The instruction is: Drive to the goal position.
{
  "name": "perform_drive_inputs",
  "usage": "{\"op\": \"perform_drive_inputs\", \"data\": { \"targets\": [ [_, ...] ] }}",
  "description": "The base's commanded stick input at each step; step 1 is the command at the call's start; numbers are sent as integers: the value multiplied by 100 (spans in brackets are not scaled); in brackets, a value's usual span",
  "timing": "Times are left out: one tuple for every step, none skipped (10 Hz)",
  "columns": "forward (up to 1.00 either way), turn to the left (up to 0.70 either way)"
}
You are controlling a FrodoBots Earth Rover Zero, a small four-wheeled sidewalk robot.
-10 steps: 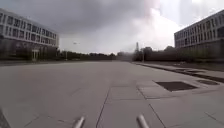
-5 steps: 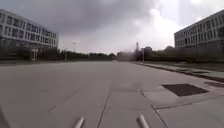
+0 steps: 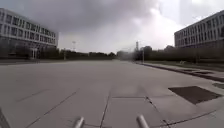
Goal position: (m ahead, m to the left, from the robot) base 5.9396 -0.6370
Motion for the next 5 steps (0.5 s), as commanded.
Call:
{"op": "perform_drive_inputs", "data": {
  "targets": [
    [70, 0],
    [70, 0],
    [70, 0],
    [70, 0],
    [70, 0]
  ]
}}
